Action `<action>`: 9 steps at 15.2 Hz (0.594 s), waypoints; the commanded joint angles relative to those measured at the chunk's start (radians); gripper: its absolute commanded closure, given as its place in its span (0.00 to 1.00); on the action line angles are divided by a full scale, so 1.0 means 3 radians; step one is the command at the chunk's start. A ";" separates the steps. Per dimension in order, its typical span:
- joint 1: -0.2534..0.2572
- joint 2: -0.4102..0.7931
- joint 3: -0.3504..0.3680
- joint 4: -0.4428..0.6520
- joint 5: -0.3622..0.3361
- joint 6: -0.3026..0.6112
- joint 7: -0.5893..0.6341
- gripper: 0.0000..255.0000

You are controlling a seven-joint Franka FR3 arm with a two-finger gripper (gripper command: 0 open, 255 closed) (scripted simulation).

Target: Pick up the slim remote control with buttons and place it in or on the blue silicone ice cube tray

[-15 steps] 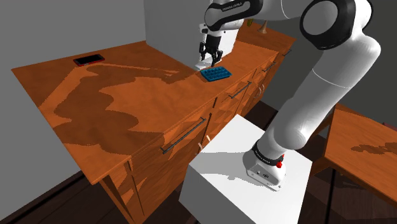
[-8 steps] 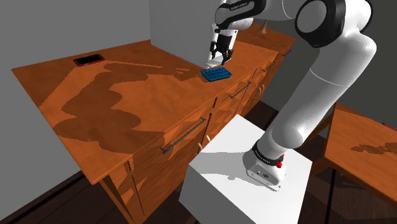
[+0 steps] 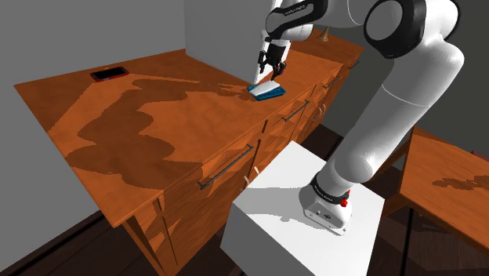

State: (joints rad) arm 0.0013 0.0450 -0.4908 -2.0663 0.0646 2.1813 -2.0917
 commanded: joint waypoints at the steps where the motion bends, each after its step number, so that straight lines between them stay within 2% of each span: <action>1: -0.0030 0.0235 -0.0024 -0.0112 0.0001 0.0100 0.0002 1.00; 7: -0.0038 0.0280 -0.0013 -0.0145 0.0047 0.0210 -0.0029 1.00; 8: -0.0038 0.0280 -0.0013 -0.0145 0.0047 0.0210 -0.0029 0.00; 9: -0.0061 0.0336 -0.0031 -0.0004 0.0041 0.0107 -0.0024 0.00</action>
State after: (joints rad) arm -0.0126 0.1349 -0.4962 -2.0910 0.0776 2.2303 -2.1011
